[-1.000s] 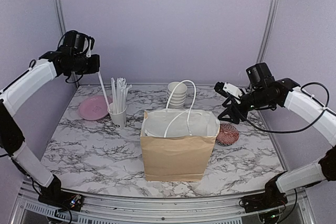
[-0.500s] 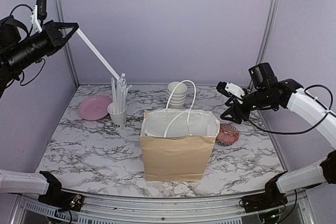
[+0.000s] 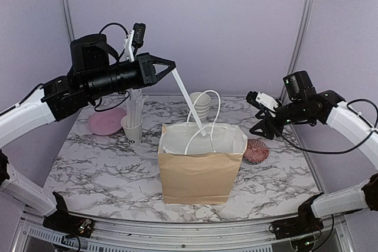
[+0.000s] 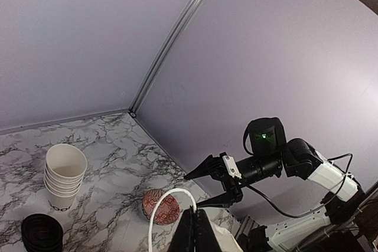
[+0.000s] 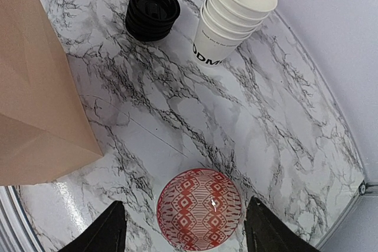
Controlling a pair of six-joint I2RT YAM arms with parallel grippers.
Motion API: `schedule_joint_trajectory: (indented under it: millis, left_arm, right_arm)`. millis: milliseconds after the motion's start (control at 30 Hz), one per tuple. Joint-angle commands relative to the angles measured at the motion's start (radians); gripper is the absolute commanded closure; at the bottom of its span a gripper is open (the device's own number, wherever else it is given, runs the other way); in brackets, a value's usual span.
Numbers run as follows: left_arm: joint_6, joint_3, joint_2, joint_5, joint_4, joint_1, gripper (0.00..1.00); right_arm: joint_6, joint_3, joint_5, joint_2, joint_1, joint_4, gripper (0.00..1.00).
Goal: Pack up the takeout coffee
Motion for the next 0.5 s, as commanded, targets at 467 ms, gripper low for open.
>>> schedule_joint_trajectory:
  millis: [467]
  left_arm:
    - [-0.185, -0.072, 0.176, -0.080, 0.242, -0.140, 0.79]
  right_arm:
    - [0.007, 0.014, 0.008, -0.030, -0.006, -0.006, 0.33]
